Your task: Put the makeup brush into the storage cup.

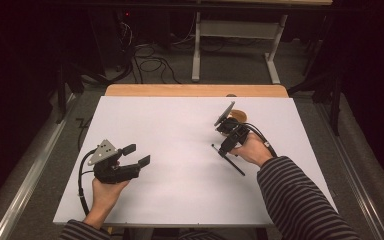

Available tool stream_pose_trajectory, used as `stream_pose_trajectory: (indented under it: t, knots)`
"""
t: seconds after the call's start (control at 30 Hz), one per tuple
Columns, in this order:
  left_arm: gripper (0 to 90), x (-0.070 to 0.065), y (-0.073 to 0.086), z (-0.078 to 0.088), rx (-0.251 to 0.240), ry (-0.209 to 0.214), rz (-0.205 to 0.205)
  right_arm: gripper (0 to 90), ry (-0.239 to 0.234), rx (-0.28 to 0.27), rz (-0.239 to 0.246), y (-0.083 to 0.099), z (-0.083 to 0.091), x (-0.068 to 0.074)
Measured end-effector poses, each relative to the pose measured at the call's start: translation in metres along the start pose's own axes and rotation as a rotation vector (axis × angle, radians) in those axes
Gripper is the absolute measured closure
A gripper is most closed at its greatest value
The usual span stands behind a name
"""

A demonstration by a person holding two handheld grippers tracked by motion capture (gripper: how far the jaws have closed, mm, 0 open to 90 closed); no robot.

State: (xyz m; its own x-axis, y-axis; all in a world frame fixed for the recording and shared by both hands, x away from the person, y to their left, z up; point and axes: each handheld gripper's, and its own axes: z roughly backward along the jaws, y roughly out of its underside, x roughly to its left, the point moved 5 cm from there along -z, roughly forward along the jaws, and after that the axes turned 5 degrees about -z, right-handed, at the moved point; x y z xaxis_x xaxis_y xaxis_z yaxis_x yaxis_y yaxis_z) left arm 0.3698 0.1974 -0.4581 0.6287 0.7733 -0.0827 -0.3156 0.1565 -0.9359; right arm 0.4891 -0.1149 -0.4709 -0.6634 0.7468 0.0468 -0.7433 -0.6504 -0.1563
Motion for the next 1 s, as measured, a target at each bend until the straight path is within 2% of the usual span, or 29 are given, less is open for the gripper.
stream_pose_trajectory:
  t: [0.07,0.33,0.4,0.5,0.6,1.0]
  knots:
    - [30.5,0.000,0.000,0.001,-0.003,-0.003,0.002,53.0,-0.002,0.007,-0.015,0.001,-0.002,0.001]
    - [30.3,0.000,0.000,0.001,-0.004,-0.007,0.001,55.2,-0.002,0.014,-0.026,0.002,-0.005,0.001]
    - [30.3,0.001,0.000,0.001,-0.004,-0.008,0.003,55.5,-0.002,0.023,-0.012,0.003,-0.007,-0.001]
    - [30.3,0.000,0.000,0.000,-0.002,-0.007,0.001,57.0,-0.003,0.037,-0.038,0.004,-0.012,-0.001]
    - [30.3,0.000,0.000,0.000,-0.002,-0.006,0.001,59.3,0.002,0.035,-0.011,0.004,-0.014,-0.002]
    - [30.5,0.000,0.000,0.000,0.000,-0.006,0.001,65.6,0.021,0.062,0.008,0.003,-0.021,0.002]
